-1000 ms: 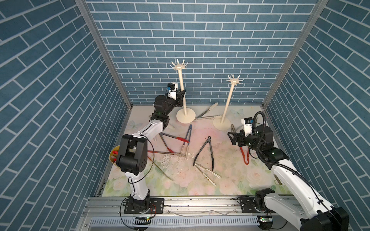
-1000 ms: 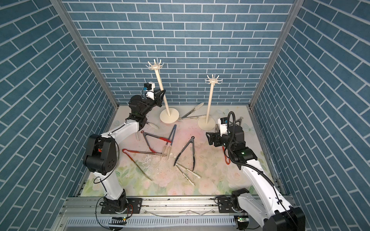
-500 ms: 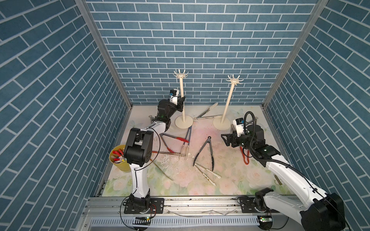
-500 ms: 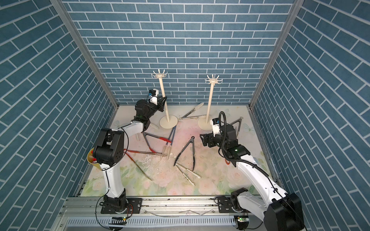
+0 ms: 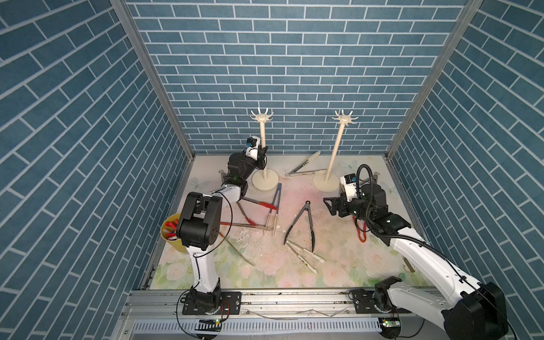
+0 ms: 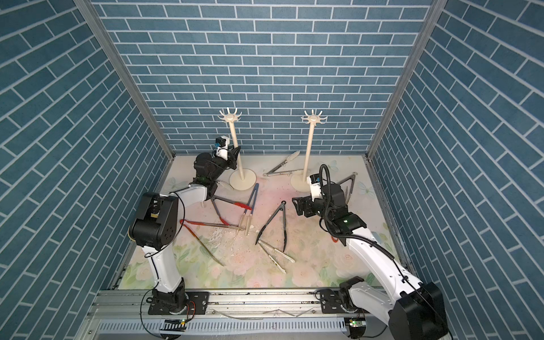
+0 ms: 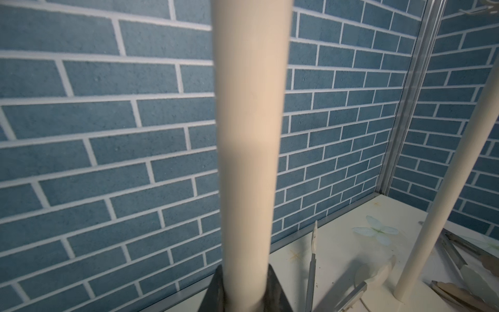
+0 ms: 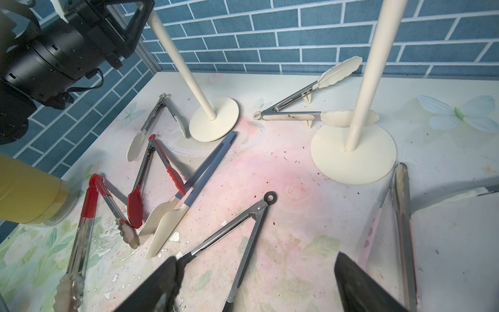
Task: Hang food tongs on kitchen utensil racks
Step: Place the rack at the center of the board.
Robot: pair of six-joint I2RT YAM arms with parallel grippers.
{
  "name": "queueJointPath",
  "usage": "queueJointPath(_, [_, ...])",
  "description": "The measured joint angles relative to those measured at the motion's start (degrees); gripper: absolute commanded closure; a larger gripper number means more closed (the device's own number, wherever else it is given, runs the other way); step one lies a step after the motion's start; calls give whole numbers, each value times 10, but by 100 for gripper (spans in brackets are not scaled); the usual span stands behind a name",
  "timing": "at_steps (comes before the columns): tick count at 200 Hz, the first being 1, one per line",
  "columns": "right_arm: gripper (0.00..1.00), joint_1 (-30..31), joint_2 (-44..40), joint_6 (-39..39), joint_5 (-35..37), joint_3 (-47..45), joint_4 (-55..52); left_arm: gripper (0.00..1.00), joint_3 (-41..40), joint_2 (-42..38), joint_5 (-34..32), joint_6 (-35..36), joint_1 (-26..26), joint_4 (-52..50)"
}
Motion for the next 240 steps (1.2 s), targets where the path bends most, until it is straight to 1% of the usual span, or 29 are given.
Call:
queueJointPath(59, [11, 4, -9, 0, 6, 0, 0, 100, -25, -33, 0, 10, 7, -31])
queueJointPath(128, [11, 7, -9, 0, 11, 0, -1, 100, -52, -94, 12, 2, 7, -105])
queueJointPath(137, [11, 8, -9, 0, 12, 0, -1, 89, -57, -99, 12, 2, 7, -105])
queueJointPath(151, [11, 11, -9, 0, 14, 0, -3, 76, -63, -103, 12, 1, 7, -106])
queueJointPath(163, [11, 13, -9, 0, 15, 0, -5, 58, -67, -104, 11, 0, 8, -107])
queueJointPath(173, [11, 15, -9, 0, 16, 0, -9, 46, -70, -108, 11, 0, 8, -105])
queueJointPath(189, [11, 17, -9, 0, 18, 0, -14, 37, -79, -129, 9, -13, 8, -95])
queueJointPath(198, [11, 19, -9, 1, 19, 0, -17, 26, -85, -143, 7, -16, 8, -89])
queueJointPath(202, [11, 19, -9, 1, 20, 0, -18, 24, -88, -149, 7, -18, 8, -85])
queueJointPath(217, [11, 22, -9, 3, 21, 1, -20, 20, -97, -170, 2, -29, 8, -77])
queueJointPath(233, [11, 24, -9, 4, 21, 3, -22, 11, -108, -189, -4, -38, 10, -78])
queueJointPath(240, [11, 25, -9, 4, 21, 4, -22, 9, -112, -198, -7, -45, 10, -86])
